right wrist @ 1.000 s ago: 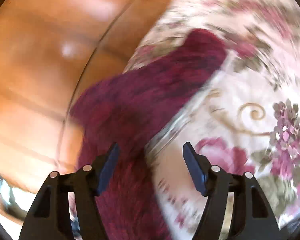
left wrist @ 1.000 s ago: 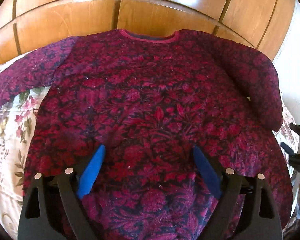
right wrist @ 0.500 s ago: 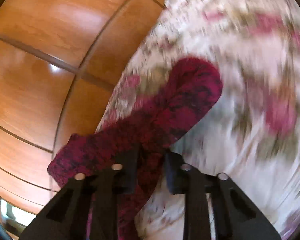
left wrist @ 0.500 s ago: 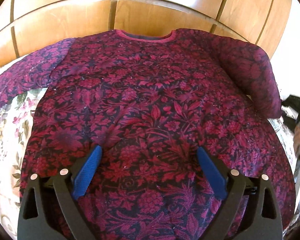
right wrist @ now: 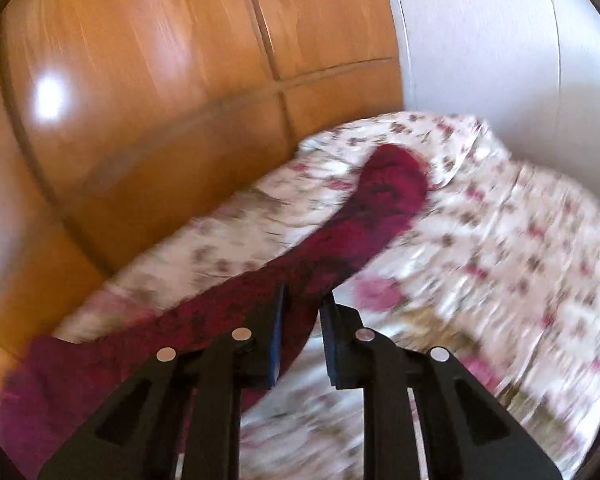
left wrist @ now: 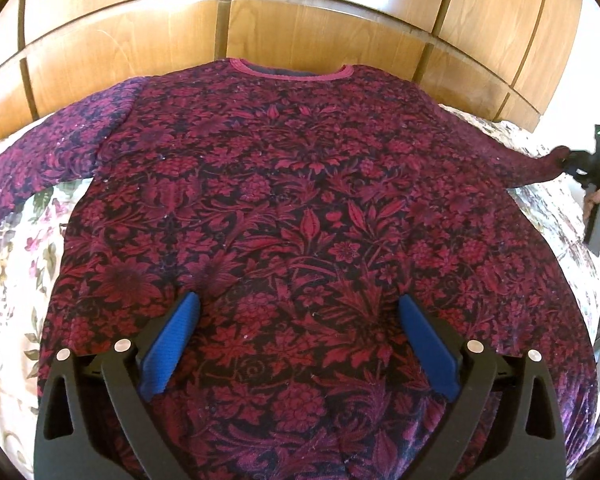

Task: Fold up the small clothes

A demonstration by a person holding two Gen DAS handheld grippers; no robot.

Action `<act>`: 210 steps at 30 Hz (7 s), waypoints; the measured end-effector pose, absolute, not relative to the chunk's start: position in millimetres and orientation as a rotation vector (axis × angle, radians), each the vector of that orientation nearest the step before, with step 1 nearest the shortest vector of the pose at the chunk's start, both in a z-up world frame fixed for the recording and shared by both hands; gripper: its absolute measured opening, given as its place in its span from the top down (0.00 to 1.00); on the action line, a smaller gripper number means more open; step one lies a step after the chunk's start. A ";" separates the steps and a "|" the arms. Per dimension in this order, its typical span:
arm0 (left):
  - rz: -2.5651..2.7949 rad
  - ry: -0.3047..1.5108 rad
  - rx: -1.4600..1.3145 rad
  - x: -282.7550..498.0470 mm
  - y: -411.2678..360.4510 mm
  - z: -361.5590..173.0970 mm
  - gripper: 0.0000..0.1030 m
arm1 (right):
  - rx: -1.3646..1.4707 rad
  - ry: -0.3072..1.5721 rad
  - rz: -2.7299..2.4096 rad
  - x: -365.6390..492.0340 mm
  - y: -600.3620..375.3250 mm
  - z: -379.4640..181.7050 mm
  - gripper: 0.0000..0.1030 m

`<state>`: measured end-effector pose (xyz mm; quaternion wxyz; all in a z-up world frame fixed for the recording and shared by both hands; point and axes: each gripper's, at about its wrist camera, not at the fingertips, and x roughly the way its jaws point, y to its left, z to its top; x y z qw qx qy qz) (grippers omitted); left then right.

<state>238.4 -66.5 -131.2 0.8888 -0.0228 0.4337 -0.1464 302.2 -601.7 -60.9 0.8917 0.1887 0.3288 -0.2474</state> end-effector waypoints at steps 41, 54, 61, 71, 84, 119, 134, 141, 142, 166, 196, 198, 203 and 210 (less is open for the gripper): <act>-0.335 0.880 -0.101 234.7 -57.1 -129.7 0.04 | 0.525 1.036 0.185 244.9 -388.2 -96.6 0.49; -0.313 0.892 -0.156 196.2 -34.7 -114.2 0.04 | 0.254 0.978 0.061 187.9 -349.9 -90.4 0.88; -0.181 0.848 -0.175 136.8 19.0 -93.8 0.08 | 0.329 0.919 0.089 177.3 -364.9 -99.7 0.83; -0.213 0.970 -0.219 83.3 48.0 -119.0 0.23 | 0.487 0.904 0.150 159.9 -389.1 -104.5 0.73; -0.282 0.957 -0.234 66.5 58.5 -110.0 0.84 | 0.169 0.953 0.193 106.5 -329.9 -77.4 0.85; -0.248 0.831 -0.081 185.1 -27.1 -122.2 0.22 | 0.195 0.823 0.049 122.0 -287.1 -81.7 0.02; -0.275 0.818 -0.092 180.5 -25.4 -125.9 0.15 | 0.230 0.794 0.076 117.4 -288.0 -83.2 0.02; -0.269 0.820 -0.074 181.8 -29.2 -126.2 0.13 | 0.246 0.794 0.077 114.3 -291.1 -82.5 0.05; -0.268 0.820 -0.073 181.8 -29.5 -126.2 0.13 | 0.257 0.794 0.082 113.6 -292.8 -81.8 0.05; -0.264 0.830 -0.040 184.2 -34.2 -127.8 0.10 | 0.948 0.739 -0.286 137.8 -550.4 -88.5 0.44; -0.259 0.842 -0.008 186.5 -39.7 -129.5 0.08 | 0.961 0.691 -0.436 227.8 -649.5 -106.4 0.91; -0.259 0.843 -0.008 187.0 -39.5 -129.9 0.07 | 0.912 0.673 -0.410 221.0 -641.5 -92.2 0.92; -0.259 0.842 -0.008 186.7 -39.8 -129.8 0.07 | 0.720 0.656 -0.283 222.2 -610.9 -47.7 0.92; -0.261 0.841 -0.012 186.7 -39.3 -129.9 0.07 | 0.345 0.698 -0.108 256.9 -504.9 -5.4 0.92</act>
